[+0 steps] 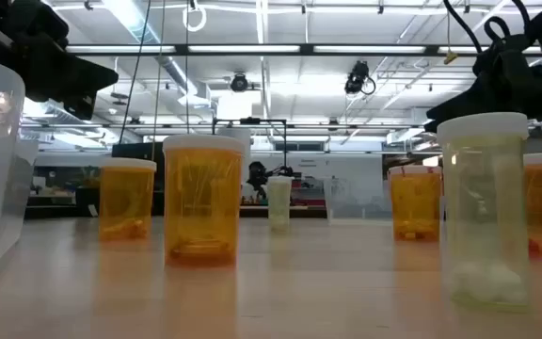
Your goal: Pick and place medicine bottles into bin by pill shape (circle, oval)
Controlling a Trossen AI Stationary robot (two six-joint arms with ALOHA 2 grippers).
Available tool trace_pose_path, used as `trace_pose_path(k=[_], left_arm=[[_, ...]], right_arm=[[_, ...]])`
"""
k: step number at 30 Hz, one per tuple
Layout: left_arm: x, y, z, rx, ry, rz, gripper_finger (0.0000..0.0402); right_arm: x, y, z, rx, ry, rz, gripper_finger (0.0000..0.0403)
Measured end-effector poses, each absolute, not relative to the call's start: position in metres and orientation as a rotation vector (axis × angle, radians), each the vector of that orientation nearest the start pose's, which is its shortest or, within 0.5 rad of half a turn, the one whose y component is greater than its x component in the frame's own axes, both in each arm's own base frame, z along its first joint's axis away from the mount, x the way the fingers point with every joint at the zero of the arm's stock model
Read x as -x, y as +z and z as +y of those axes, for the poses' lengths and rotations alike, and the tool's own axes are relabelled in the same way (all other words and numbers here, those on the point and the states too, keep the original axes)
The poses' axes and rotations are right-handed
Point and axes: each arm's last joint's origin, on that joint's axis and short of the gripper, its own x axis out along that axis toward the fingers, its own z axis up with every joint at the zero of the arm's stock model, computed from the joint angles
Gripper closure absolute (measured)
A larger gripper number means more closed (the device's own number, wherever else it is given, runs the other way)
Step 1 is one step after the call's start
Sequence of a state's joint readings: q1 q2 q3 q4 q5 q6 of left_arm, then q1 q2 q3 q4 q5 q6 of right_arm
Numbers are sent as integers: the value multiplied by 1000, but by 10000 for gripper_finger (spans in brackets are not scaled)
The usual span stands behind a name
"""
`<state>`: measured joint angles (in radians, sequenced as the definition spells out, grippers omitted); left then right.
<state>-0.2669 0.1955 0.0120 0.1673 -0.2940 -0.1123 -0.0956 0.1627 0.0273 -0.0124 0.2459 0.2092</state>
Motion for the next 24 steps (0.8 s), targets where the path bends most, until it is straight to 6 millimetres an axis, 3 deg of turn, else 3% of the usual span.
trace_pose_path(k=[24], left_arm=[[-107,167,-20,108,28,15,372]], right_arm=[[-104,159,-17,-196,-355,112,185]])
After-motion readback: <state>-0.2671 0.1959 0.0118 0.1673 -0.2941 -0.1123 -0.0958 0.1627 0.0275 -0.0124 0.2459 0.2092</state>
